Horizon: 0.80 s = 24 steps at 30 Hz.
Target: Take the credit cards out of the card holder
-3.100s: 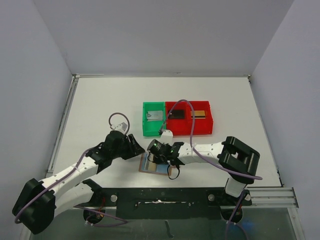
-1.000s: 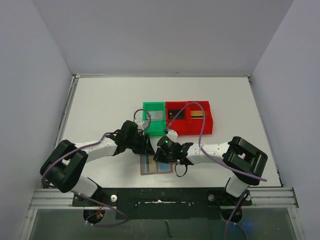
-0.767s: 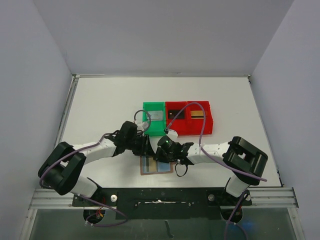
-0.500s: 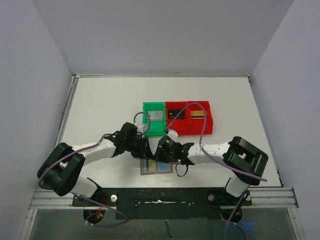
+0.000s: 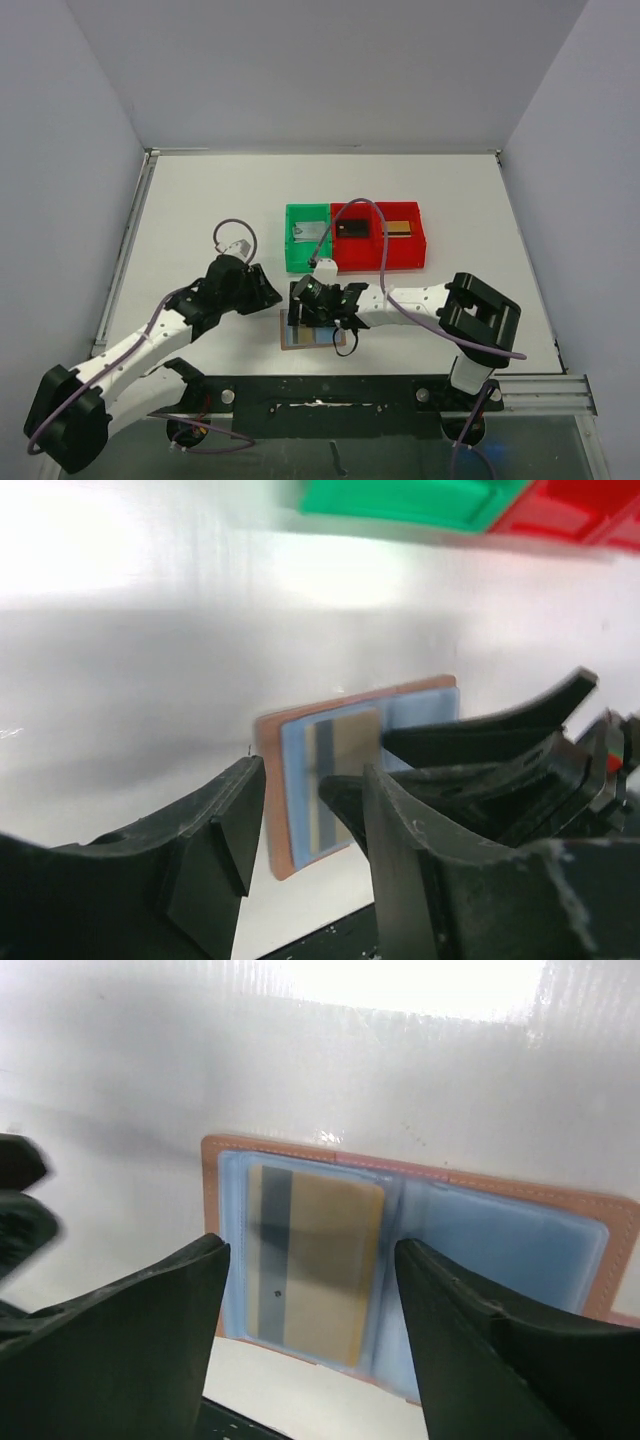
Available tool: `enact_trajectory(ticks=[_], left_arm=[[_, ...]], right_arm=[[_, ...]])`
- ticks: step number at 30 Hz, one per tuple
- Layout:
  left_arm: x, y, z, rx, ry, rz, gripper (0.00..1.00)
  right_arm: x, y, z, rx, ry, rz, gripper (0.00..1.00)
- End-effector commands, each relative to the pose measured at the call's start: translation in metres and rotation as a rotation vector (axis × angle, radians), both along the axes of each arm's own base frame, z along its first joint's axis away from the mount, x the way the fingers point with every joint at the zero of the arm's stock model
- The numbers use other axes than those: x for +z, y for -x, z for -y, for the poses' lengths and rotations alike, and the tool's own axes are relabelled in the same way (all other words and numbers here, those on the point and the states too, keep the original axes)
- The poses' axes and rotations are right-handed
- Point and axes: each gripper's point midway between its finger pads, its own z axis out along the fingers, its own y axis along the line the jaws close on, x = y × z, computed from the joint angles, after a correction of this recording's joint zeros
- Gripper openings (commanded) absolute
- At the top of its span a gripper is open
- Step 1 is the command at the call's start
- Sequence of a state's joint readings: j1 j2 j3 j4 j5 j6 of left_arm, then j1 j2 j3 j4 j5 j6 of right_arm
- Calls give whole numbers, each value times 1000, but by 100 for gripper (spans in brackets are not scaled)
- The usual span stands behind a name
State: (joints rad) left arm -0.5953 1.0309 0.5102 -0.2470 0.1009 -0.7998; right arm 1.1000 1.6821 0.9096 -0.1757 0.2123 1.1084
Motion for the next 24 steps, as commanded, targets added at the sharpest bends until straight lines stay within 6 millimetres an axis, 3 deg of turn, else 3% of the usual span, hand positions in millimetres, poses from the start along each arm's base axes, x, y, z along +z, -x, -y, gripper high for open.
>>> enact_trajectory(ticks=[1, 5, 10, 18, 24], left_arm=[[12, -7, -41, 244, -35, 31, 44], [33, -7, -67, 362, -48, 98, 48], [60, -2, -75, 409, 31, 166, 50], [74, 2, -89, 448, 23, 208, 51], [80, 3, -89, 450, 37, 226, 51]], right_arm=[[-1, 4, 34, -24, 270, 52, 71], [6, 8, 26, -32, 313, 70, 74], [7, 9, 13, -25, 330, 82, 75], [41, 3, -4, -45, 273, 181, 74], [32, 2, -14, -34, 253, 138, 69]])
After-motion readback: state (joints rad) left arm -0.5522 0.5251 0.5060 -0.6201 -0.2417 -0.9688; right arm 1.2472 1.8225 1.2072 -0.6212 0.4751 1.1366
